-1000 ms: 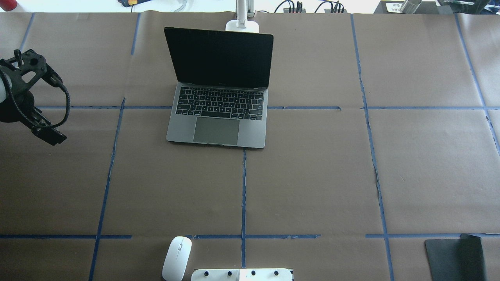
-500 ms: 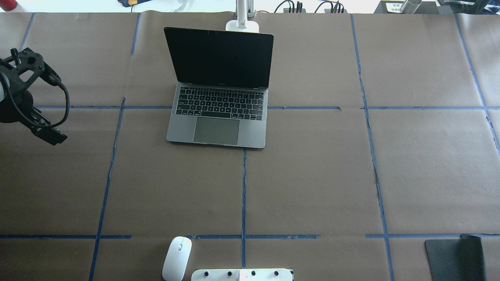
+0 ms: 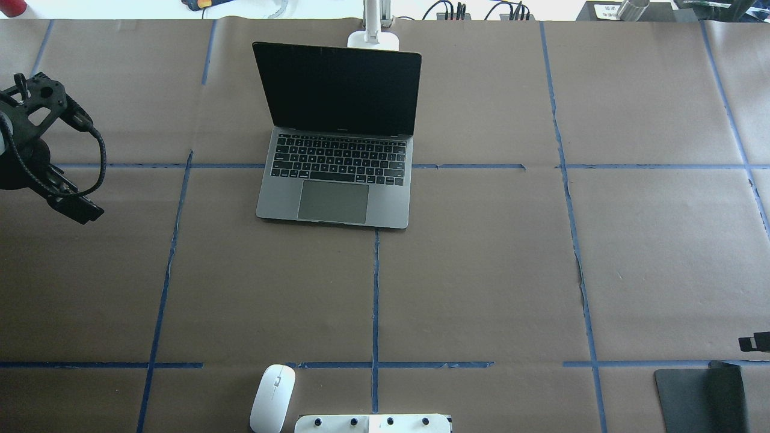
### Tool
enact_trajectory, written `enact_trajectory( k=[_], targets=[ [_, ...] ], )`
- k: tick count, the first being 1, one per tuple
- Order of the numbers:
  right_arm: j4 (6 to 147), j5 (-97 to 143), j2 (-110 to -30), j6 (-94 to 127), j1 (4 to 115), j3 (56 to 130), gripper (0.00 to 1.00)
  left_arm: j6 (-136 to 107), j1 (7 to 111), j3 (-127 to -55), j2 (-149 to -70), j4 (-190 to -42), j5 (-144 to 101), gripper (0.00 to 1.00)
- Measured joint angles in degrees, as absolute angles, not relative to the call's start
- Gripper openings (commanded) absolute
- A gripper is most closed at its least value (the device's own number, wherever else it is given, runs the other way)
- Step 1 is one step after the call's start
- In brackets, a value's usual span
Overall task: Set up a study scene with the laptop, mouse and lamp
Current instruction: 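Lower the right gripper onto the black mouse pad and grasp it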
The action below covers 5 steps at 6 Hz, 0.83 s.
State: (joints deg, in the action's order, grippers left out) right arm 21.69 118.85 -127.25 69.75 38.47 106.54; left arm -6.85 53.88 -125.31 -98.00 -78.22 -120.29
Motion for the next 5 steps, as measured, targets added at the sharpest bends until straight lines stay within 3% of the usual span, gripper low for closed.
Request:
enact_trajectory(
  k=[3,4,5],
  targets=[
    [19.78,108.06,-127.51,80.95,24.18,105.87,0.69,-6.86,53.88,-125.33,-98.00,-78.22,-120.24,1.00],
    [19.32,107.82,-127.57,81.71,22.83,105.34,0.40,-6.86,53.88,-125.33,-98.00,-78.22,-120.24,1.00],
    [19.14,107.79,-127.55,81.93,22.07,105.03,0.22,-6.86,53.88,-125.33,-98.00,-78.22,-120.24,1.00]
  ],
)
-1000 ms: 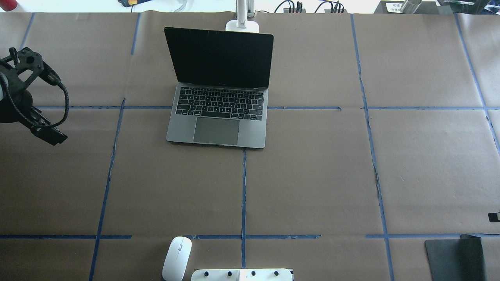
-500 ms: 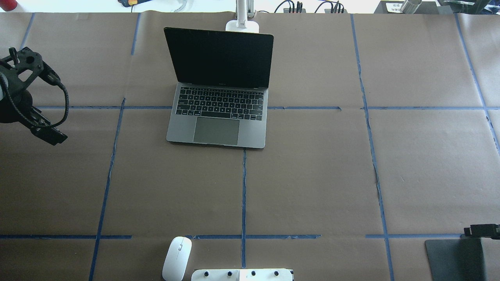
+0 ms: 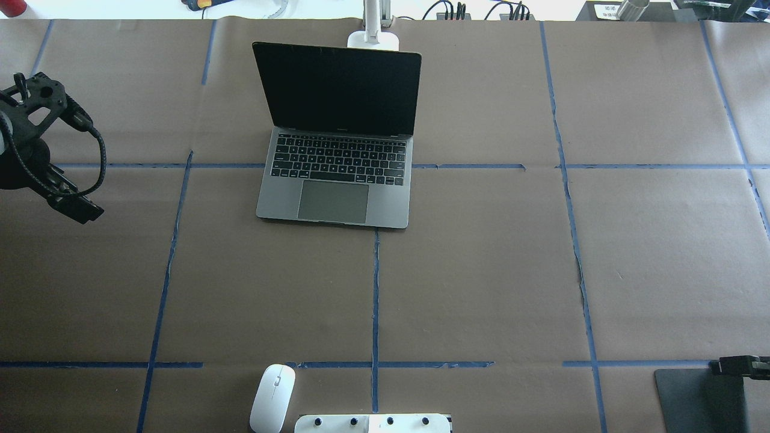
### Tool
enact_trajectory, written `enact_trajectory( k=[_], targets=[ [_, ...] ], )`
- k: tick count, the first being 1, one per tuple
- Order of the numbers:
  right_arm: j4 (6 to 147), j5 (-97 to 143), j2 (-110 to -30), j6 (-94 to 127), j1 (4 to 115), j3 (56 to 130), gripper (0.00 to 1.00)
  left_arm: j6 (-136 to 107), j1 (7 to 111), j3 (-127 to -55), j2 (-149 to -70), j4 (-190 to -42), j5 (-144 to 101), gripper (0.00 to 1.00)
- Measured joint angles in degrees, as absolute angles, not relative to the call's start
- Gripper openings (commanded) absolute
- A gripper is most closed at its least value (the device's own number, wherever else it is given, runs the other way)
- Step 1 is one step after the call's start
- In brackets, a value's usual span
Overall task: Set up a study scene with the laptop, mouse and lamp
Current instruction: 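Lower the right gripper onto the black mouse pad and grasp it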
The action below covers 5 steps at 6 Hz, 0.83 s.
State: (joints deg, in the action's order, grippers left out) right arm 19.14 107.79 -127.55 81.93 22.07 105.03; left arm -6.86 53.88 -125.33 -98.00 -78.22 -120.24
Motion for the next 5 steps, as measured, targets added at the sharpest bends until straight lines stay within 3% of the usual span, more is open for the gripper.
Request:
enact_trajectory(
  k=[1,2,5],
  targets=[
    [19.09,107.82,-127.54,81.98,21.59,104.85,0.06,-6.85,53.88,-125.33,-98.00,-78.22,-120.23,1.00],
    [19.08,107.84,-127.53,82.00,21.22,104.62,0.01,-6.86,53.88,-125.37,-98.00,-78.22,-120.24,1.00],
    [18.70,108.92,-127.65,81.94,21.62,105.61,0.00,-7.08,53.88,-125.56,-98.00,-78.22,-120.30,1.00]
  ],
)
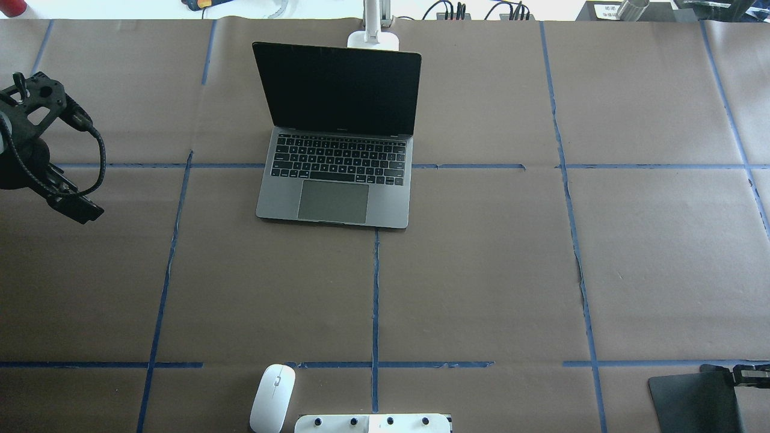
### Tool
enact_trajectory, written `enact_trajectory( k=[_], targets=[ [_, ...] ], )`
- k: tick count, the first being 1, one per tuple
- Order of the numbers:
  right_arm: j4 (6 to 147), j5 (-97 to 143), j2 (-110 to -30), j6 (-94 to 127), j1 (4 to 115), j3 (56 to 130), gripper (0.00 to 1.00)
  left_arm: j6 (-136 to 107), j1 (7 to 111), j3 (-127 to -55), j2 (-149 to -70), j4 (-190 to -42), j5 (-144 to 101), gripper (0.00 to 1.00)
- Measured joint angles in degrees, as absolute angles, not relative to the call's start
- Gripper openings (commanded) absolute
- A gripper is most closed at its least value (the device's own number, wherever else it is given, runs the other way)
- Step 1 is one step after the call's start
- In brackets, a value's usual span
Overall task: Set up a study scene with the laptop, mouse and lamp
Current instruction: 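Lower the right gripper onto the black mouse pad and grasp it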
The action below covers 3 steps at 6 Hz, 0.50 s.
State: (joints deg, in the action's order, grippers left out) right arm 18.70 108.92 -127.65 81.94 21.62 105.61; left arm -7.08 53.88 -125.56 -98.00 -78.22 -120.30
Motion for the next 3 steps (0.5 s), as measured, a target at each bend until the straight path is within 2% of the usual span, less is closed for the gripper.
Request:
enact_trajectory(
  k=[3],
  targets=[
    [18.97,113.61,-123.34,81.98,31.94,107.44,0.00,-8.02,53.88,-125.98,-98.08,-78.22,-120.32,1.00]
  ],
)
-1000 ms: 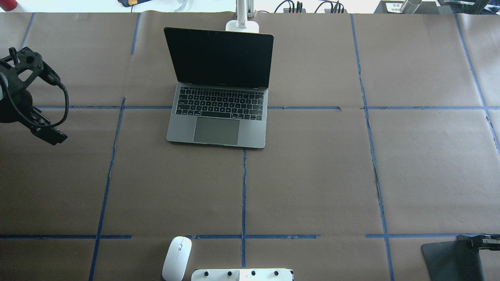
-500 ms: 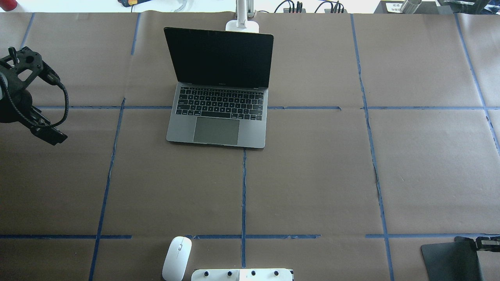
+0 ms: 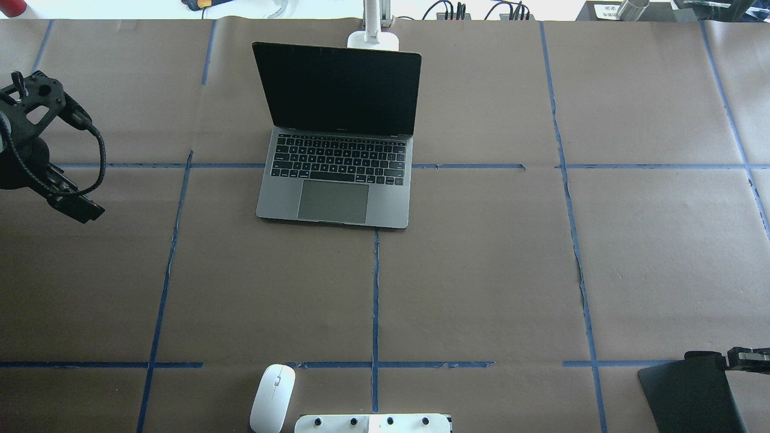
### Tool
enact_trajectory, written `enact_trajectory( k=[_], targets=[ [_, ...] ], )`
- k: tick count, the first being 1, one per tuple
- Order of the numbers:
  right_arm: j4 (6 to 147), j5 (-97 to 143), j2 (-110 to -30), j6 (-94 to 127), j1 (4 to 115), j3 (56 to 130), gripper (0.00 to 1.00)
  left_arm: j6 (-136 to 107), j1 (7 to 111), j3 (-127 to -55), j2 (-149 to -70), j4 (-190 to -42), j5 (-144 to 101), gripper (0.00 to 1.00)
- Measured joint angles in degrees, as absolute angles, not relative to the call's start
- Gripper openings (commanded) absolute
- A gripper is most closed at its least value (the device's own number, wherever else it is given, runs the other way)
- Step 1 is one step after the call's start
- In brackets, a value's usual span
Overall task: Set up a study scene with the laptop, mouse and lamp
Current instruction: 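Drag the mouse pad with the right gripper beside the laptop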
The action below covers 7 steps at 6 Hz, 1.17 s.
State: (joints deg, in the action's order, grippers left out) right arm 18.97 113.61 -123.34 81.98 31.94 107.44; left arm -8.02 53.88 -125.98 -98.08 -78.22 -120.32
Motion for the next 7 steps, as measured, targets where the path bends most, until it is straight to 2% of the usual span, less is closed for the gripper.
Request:
enact_trajectory(
  k=[3,7],
  targets=[
    [25.65,114.60,-114.06,81.83,37.89,106.57,0.00,-8.08,53.84,-125.97,-98.04,-78.16,-120.32,1.00],
    [56.22,114.21,-87.72,81.51,41.64,106.11,0.00,-8.09,53.83,-126.03,-98.02,-78.13,-120.42,1.00]
  ],
)
